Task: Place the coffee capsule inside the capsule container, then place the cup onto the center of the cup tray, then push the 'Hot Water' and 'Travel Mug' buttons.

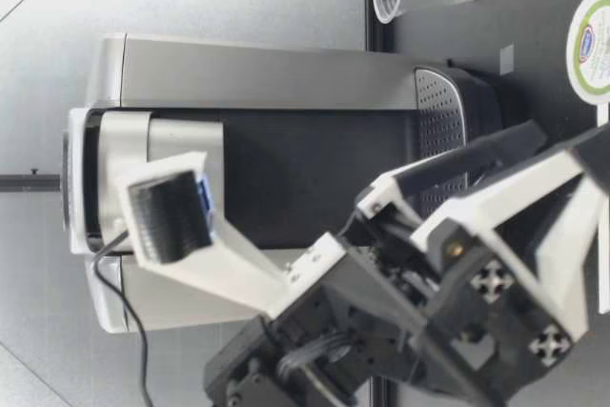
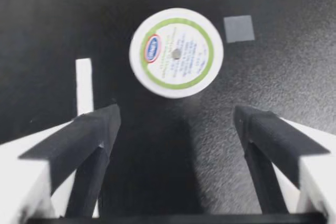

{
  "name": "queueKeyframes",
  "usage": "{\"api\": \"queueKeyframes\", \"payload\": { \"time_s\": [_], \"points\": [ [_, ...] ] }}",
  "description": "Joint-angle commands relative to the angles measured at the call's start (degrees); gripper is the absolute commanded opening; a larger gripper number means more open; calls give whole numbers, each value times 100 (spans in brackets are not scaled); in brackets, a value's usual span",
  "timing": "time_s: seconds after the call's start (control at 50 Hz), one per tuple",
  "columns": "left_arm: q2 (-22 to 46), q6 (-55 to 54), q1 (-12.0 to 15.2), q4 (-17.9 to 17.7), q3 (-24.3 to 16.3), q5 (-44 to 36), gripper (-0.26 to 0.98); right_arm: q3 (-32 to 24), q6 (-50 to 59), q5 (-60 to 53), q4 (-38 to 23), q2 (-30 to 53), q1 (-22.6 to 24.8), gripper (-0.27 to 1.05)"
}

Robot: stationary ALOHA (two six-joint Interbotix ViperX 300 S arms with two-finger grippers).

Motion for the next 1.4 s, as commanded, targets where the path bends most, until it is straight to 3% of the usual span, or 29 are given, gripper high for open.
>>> {"api": "queueKeyframes", "payload": {
  "time_s": [0.0,1.38],
  "points": [
    [-35,9,-26,0,-185,-44,82,-114,-9,18,-9,-35,79,11],
    [448,193,62,44,-615,-290,81,-202,-18,-237,-18,299,123,11]
  ]
}}
